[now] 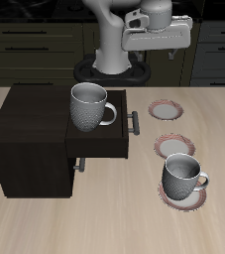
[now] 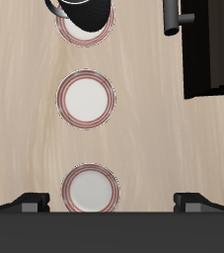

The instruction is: Place the porcelain mug that is on the plate onto the nearest plate relative to the robot

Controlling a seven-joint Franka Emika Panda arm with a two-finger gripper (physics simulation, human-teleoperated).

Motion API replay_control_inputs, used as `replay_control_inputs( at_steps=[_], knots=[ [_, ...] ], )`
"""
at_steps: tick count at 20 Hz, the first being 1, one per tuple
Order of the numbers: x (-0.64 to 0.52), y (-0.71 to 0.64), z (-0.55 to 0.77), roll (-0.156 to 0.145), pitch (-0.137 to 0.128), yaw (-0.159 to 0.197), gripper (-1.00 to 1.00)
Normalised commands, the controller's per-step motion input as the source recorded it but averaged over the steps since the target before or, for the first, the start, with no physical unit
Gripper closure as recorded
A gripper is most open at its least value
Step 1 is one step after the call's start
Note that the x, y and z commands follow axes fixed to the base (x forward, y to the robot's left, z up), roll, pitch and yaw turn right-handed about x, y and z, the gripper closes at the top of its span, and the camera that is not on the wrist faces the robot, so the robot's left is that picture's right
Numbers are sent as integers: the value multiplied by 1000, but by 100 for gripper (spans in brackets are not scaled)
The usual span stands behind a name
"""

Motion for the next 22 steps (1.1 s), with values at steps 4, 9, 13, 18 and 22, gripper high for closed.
replay_control_inputs(
  at_steps=[4,9,13,18,22],
  knots=[
    [64,340,62,41,-20,12,-100],
    [280,369,54,-38,-45,34,-100],
    [387,352,-21,-26,-4,5,-100],
    [570,187,-64,-60,31,-22,-100],
    [560,-68,-35,-85,25,-41,-100]
  ],
)
